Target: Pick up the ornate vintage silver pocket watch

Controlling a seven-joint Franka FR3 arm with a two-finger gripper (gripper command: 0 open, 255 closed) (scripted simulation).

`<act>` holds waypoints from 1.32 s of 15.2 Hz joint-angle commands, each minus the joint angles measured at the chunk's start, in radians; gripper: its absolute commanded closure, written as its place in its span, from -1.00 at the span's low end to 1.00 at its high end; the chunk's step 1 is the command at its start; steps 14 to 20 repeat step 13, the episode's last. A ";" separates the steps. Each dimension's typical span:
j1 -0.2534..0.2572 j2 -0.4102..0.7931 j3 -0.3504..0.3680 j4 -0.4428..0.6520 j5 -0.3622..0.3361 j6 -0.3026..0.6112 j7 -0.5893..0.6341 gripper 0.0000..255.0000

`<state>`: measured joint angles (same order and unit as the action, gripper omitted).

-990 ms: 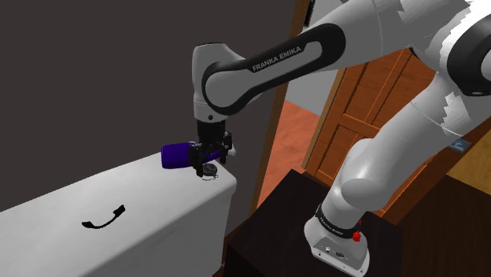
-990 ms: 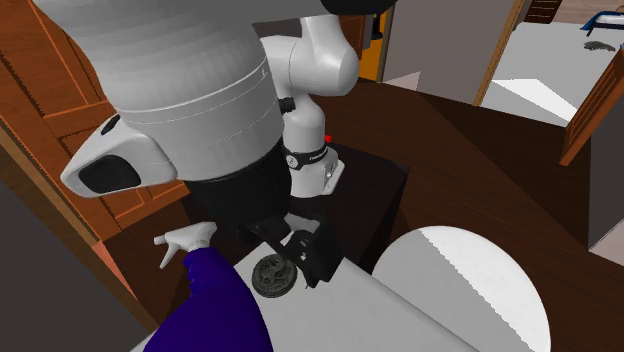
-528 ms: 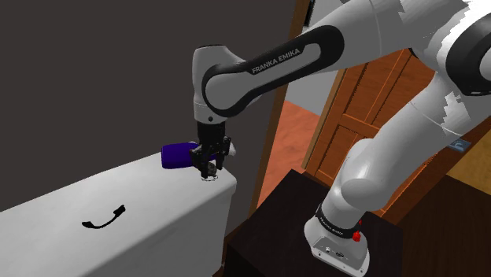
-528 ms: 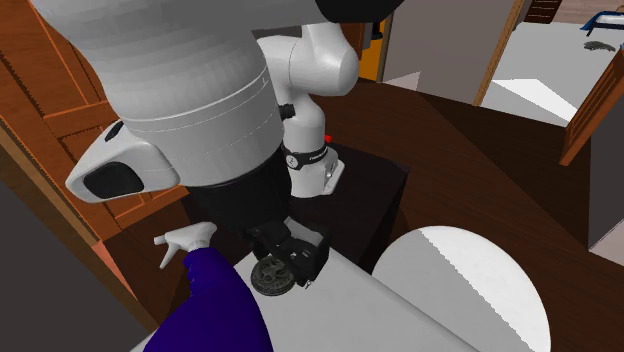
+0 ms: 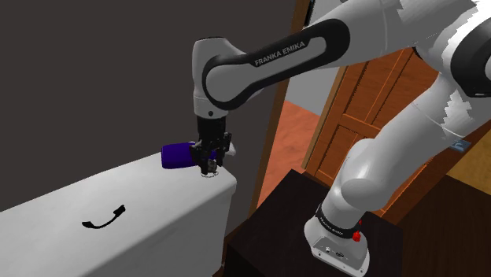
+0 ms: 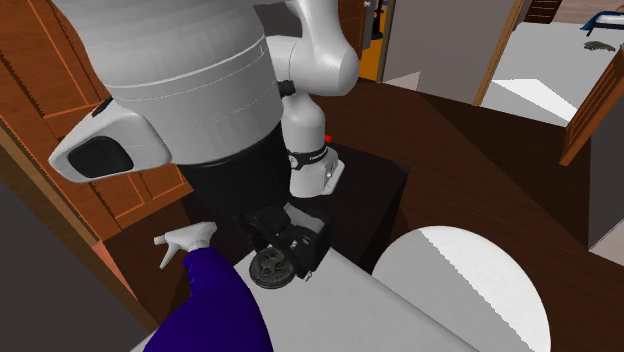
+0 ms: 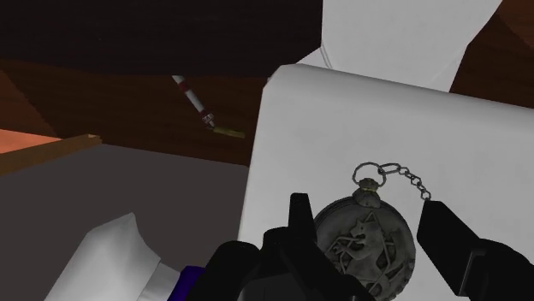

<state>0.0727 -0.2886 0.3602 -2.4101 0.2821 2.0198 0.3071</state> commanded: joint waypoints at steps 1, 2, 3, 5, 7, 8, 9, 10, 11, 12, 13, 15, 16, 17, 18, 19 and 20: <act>-0.001 -0.011 -0.004 0.017 -0.002 -0.028 0.002 1.00; -0.001 -0.017 -0.006 0.025 -0.002 -0.042 0.003 1.00; -0.001 -0.022 -0.008 0.034 -0.003 -0.056 0.004 1.00; -0.002 -0.033 -0.011 0.053 -0.004 -0.085 0.006 1.00; -0.003 -0.042 -0.015 0.072 -0.005 -0.113 0.009 1.00; -0.003 -0.046 -0.017 0.082 -0.006 -0.127 0.011 1.00; -0.003 -0.050 -0.018 0.092 -0.007 -0.141 0.012 1.00; -0.004 -0.054 -0.020 0.102 -0.008 -0.155 0.013 1.00; -0.004 -0.057 -0.022 0.113 -0.009 -0.169 0.015 1.00; -0.004 -0.058 -0.022 0.114 -0.009 -0.171 0.015 1.00; -0.004 -0.058 -0.022 0.114 -0.009 -0.171 0.015 1.00; -0.004 -0.058 -0.022 0.114 -0.009 -0.171 0.015 1.00; -0.004 -0.058 -0.022 0.114 -0.009 -0.171 0.015 1.00; -0.004 -0.058 -0.022 0.114 -0.009 -0.171 0.015 1.00; -0.004 -0.058 -0.022 0.114 -0.009 -0.171 0.015 1.00; -0.004 -0.058 -0.022 0.114 -0.009 -0.171 0.015 1.00; -0.004 -0.058 -0.022 0.114 -0.009 -0.171 0.015 1.00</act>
